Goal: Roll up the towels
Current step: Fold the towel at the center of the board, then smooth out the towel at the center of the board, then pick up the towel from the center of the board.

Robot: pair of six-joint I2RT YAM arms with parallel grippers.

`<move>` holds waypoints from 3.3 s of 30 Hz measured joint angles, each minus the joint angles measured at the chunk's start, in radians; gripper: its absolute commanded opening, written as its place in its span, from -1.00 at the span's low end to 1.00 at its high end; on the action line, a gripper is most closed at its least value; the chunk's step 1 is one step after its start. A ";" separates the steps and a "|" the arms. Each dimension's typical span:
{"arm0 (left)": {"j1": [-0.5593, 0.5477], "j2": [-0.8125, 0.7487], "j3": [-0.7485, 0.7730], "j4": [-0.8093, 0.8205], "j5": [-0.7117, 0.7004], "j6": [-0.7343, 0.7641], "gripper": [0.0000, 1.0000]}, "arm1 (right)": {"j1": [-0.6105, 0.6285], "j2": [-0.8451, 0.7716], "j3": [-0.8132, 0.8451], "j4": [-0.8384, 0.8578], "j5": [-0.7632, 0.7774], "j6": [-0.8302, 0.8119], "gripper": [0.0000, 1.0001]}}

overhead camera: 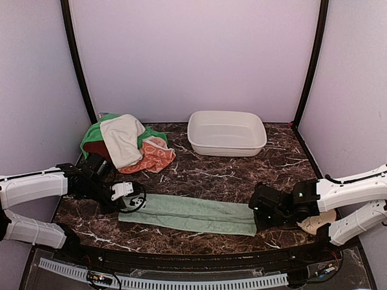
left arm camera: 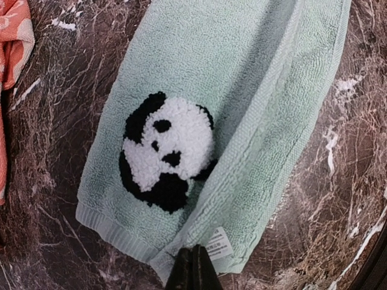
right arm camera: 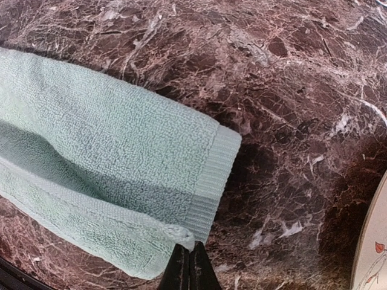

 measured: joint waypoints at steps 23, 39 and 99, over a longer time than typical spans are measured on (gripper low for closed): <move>-0.004 -0.052 -0.056 -0.073 0.041 0.002 -0.19 | 0.156 -0.014 -0.020 -0.056 0.002 0.092 -0.02; -0.004 -0.002 0.157 -0.116 0.046 0.036 -0.22 | -0.051 -0.040 0.112 0.026 -0.087 0.000 -0.33; -0.015 0.184 -0.008 0.167 -0.050 0.040 -0.05 | -0.322 0.174 -0.034 0.336 -0.293 -0.076 -1.00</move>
